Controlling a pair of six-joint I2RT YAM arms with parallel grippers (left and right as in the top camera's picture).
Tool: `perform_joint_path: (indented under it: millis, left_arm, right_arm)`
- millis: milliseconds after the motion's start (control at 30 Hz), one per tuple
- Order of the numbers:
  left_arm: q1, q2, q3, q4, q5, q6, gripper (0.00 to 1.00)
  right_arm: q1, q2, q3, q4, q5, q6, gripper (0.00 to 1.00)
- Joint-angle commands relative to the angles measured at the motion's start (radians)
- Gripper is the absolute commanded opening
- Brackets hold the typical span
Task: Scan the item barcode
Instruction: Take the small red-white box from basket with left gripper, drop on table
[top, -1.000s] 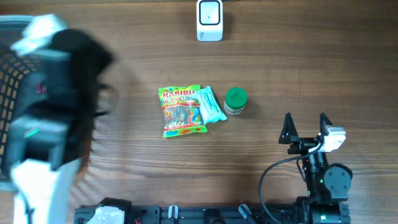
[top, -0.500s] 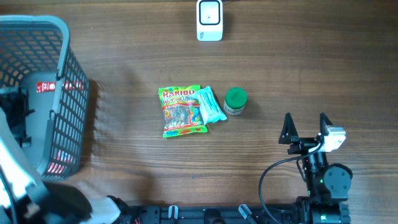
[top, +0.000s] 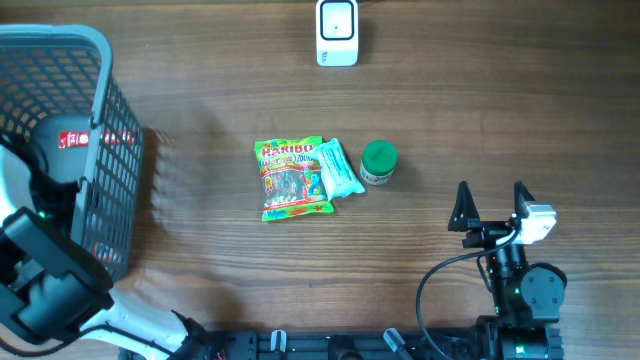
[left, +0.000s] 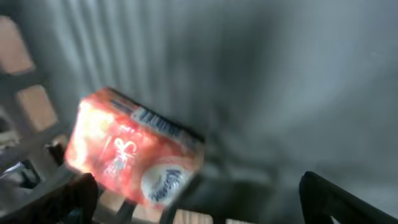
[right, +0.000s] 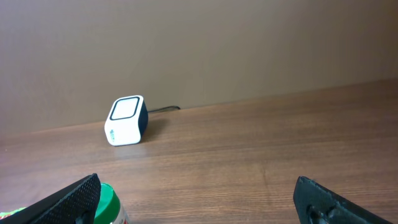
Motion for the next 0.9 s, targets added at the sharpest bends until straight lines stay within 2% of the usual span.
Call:
perform_joint_path:
  millis: [0,33,67,100,133,267,400,467,500,533,567,633,733,800,867]
  left_arm:
    - [0.008,0.008,-0.137,0.084,0.001,0.012,0.93]
    - [0.008,0.008,-0.169,0.112,0.001,0.012,0.88]
    - [0.008,0.008,-0.187,0.127,0.001,0.012,0.76]
    - [0.008,0.008,-0.198,0.129,0.001,0.012,0.32]
    - [0.008,0.007,-0.198,0.124,0.001,0.012,0.05]
    - [0.008,0.005,-0.115,0.047,0.001,0.013,0.04]
    - [0.008,0.005,0.324,-0.257,0.002,0.016,0.04]
    - [0.008,0.005,0.658,-0.424,0.002,0.016,0.04]
    - [0.008,0.003,0.771,-0.443,0.019,0.047,0.04]
    - [0.002,-0.031,0.906,-0.442,0.106,0.146,0.04]
    - [-0.011,-0.082,0.985,-0.441,0.162,0.145,0.04]
    - [-0.063,-0.189,1.029,-0.438,0.239,0.120,0.04]
    - [-0.235,-0.305,1.029,-0.441,0.281,0.123,0.04]
    - [-0.528,-0.339,1.027,-0.441,0.267,0.124,0.04]
    - [-0.802,-0.318,0.987,-0.441,0.147,0.090,0.04]
  right_arm:
    - [0.003,-0.004,-0.001,0.002,0.010,0.005,1.00]
    - [0.003,-0.004,-0.001,0.002,0.010,0.006,1.00]
    - [0.003,-0.004,-0.001,0.002,0.010,0.006,1.00]
    - [0.003,-0.004,-0.001,0.002,0.010,0.005,0.99]
    - [0.003,-0.004,-0.001,0.002,0.010,0.006,1.00]
    - [0.003,-0.004,-0.001,0.002,0.010,0.006,1.00]
    - [0.003,-0.004,-0.001,0.002,0.010,0.006,1.00]
    - [0.003,-0.004,-0.001,0.002,0.010,0.006,1.00]
    - [0.003,-0.004,-0.001,0.002,0.010,0.006,1.00]
    - [0.003,-0.004,-0.001,0.002,0.010,0.006,1.00]
    - [0.003,-0.004,-0.001,0.002,0.010,0.006,1.00]
    - [0.003,-0.004,-0.001,0.002,0.010,0.005,1.00]
    - [0.003,-0.004,-0.001,0.002,0.010,0.006,1.00]
    - [0.003,-0.004,-0.001,0.002,0.010,0.006,1.00]
    - [0.003,-0.004,-0.001,0.002,0.010,0.006,1.00]
